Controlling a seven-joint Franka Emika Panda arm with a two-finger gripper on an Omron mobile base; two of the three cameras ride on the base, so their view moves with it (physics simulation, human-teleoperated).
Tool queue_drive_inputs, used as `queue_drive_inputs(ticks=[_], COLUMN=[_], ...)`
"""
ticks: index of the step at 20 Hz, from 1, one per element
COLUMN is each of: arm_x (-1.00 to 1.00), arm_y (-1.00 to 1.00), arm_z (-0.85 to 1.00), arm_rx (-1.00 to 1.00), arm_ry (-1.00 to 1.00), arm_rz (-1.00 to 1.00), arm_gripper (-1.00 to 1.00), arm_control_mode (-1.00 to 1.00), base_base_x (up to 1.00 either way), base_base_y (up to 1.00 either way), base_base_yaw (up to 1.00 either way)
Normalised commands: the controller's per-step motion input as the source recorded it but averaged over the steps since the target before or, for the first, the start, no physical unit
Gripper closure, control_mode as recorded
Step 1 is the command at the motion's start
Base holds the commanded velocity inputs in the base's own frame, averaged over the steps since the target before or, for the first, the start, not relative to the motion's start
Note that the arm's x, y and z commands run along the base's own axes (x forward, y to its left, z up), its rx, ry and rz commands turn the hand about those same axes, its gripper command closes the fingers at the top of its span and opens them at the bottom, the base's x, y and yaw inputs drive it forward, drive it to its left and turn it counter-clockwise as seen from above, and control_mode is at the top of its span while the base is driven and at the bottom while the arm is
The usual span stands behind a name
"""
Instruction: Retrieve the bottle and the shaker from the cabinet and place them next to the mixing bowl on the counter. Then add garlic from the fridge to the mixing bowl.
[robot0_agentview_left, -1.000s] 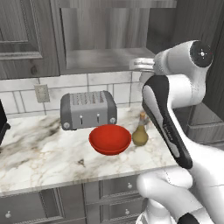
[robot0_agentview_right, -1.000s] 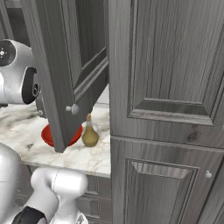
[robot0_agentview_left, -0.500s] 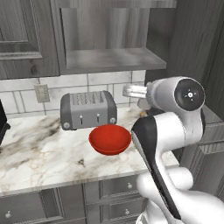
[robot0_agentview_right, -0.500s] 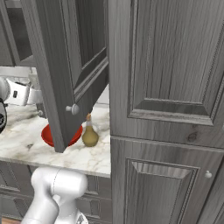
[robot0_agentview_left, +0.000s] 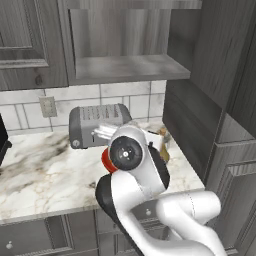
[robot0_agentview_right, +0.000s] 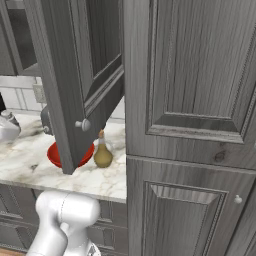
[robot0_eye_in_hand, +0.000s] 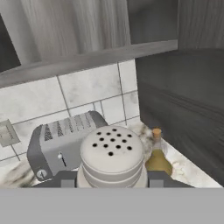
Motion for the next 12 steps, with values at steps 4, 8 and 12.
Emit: queue_drive_inputs(ticks=[4, 8, 12], arm_x=[0.31, 0.75, 0.54], arm_y=[0.48, 0.00, -0.01], arm_z=[-0.19, 0.00, 0.00], arm_rx=[-0.02, -0.06, 0.00], arm_ry=[0.06, 0.20, 0.13], arm_rz=[-0.04, -0.07, -0.06], arm_gripper=[1.00, 1.00, 1.00], arm_control_mode=[-1.00, -1.00, -1.00], base_base_x=[0.00, 0.00, 0.00], base_base_y=[0.00, 0.00, 0.00], base_base_yaw=[0.00, 0.00, 0.00])
